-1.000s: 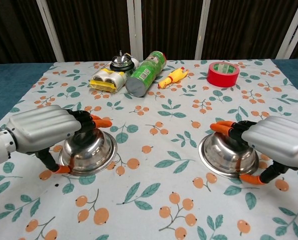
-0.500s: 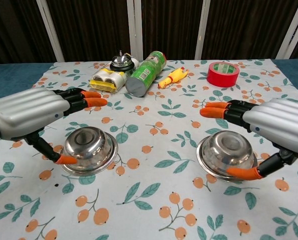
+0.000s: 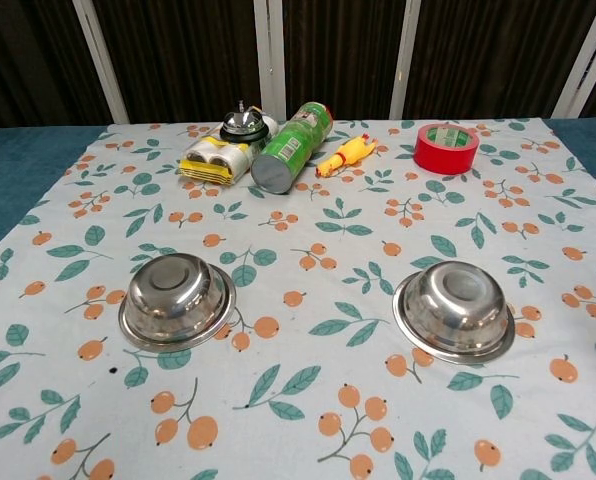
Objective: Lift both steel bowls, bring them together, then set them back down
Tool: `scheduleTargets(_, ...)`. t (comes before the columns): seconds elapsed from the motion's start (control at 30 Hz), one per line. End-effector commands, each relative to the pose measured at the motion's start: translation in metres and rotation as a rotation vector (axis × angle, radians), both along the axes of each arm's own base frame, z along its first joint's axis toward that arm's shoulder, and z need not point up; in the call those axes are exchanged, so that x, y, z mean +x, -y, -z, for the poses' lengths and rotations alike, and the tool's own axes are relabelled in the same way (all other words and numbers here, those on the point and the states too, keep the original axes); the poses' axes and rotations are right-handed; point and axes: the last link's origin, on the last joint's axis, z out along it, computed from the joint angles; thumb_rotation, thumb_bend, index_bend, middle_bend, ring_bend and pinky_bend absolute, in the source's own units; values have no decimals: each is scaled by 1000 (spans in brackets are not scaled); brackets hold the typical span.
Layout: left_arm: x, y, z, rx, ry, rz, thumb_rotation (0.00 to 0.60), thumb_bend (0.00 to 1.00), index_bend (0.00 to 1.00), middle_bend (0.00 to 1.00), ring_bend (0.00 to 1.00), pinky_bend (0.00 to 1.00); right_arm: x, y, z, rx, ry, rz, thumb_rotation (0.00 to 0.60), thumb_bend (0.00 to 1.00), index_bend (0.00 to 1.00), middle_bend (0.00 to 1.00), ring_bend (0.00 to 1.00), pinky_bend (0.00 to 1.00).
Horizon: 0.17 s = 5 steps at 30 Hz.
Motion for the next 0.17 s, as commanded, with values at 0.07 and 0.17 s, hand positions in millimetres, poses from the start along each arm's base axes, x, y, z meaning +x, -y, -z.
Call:
scheduleTargets(0.07, -25, 25, -31, 75, 22, -97, 398, 35, 0, 0, 0, 98, -32, -23, -30, -73, -12, 80, 522, 307, 0, 0, 0, 0)
scheduleTargets(0.17, -23, 28, -32, 79, 29, -72, 398, 37, 0, 0, 0, 93, -31, -29, -32, -64, 16, 87, 523, 306, 0, 0, 0, 0)
